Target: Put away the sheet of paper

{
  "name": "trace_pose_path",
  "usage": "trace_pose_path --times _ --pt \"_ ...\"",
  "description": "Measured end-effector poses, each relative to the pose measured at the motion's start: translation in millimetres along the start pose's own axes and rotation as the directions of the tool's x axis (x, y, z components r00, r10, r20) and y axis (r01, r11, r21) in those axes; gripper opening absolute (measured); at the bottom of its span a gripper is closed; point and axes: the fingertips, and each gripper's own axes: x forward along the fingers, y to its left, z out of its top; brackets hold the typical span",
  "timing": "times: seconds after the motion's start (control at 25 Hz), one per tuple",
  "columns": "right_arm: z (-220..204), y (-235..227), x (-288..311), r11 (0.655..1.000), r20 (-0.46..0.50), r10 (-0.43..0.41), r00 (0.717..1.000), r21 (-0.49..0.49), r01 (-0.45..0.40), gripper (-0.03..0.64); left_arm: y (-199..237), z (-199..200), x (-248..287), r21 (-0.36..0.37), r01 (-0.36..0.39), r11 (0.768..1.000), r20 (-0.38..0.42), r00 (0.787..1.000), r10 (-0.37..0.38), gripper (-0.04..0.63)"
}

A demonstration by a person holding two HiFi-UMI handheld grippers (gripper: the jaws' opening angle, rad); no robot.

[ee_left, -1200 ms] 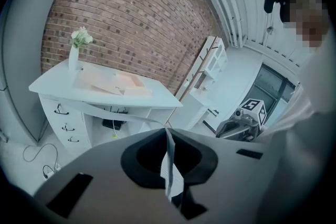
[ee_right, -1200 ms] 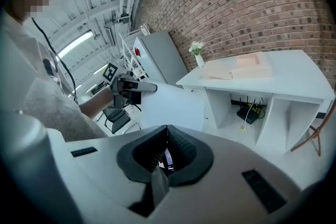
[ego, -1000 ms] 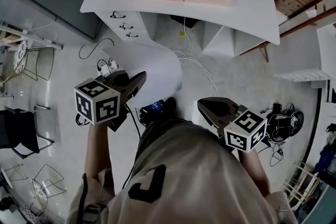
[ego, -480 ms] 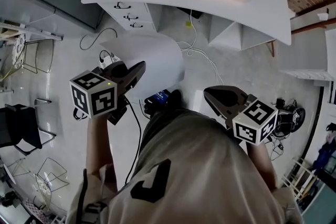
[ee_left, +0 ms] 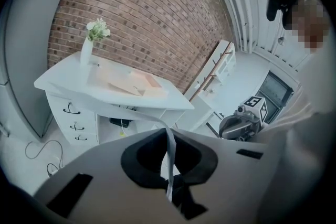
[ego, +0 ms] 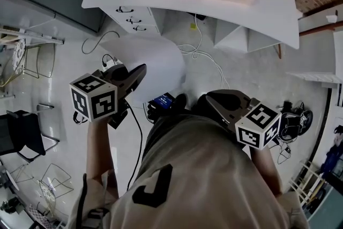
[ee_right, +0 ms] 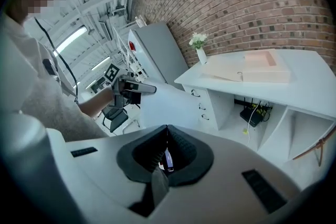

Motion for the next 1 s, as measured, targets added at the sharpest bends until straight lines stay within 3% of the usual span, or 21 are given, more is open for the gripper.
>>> trace_pose_path --times 1.0 --pt "35 -91 -22 0.998 0.030 0.067 0.997 0.005 -0.067 0.023 -27 55 94 0.038 -0.031 0.999 -0.037 0.999 0.032 0.014"
